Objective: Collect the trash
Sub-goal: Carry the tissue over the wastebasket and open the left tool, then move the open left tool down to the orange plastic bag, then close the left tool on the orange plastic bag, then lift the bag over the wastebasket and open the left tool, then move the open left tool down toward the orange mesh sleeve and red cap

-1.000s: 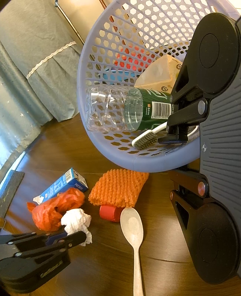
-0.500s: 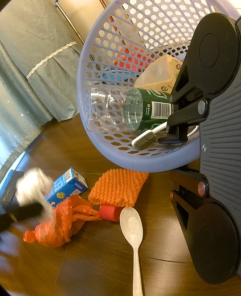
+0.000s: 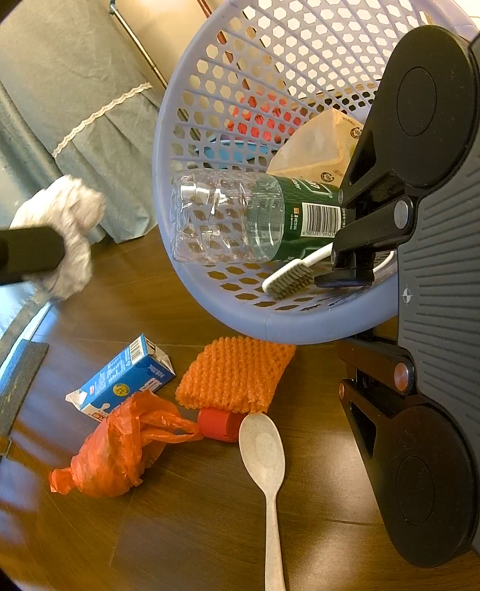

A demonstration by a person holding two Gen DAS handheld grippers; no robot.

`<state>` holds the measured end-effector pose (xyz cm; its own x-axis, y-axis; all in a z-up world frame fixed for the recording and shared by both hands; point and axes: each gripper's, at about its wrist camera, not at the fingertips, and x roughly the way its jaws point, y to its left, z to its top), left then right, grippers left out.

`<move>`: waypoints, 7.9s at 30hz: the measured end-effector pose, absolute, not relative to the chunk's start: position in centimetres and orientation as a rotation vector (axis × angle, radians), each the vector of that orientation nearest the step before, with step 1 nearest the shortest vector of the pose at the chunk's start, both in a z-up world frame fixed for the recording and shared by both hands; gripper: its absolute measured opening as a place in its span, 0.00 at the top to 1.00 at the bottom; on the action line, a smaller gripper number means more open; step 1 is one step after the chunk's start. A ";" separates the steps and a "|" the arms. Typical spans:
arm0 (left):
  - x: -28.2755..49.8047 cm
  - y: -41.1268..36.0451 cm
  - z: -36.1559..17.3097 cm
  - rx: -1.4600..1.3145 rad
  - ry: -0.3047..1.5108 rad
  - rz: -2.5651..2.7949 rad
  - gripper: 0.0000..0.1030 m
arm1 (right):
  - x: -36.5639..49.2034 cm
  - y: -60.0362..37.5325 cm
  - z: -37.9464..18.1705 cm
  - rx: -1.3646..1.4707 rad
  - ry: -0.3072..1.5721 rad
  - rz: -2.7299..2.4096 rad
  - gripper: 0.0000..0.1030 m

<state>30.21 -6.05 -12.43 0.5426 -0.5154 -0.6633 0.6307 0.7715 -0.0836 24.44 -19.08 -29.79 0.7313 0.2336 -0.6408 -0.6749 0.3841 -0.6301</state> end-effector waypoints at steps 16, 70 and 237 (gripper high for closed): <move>33.4 -12.6 -11.0 0.142 0.709 -0.795 0.84 | 24.6 -18.7 -29.7 -1.013 0.501 0.606 0.96; 29.8 3.2 -25.9 0.585 0.912 -0.494 0.30 | 24.2 -19.0 -29.8 -1.026 0.498 0.611 0.96; 31.0 -5.3 -27.6 0.263 0.911 -0.516 0.64 | 24.5 -19.5 -29.3 -0.973 0.512 0.599 0.96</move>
<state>31.05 -5.32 -27.57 0.5028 -0.3131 -0.8057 0.5300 0.8480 0.0012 24.46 -19.49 -29.35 0.7281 0.2366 -0.6434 -0.6725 0.4283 -0.6035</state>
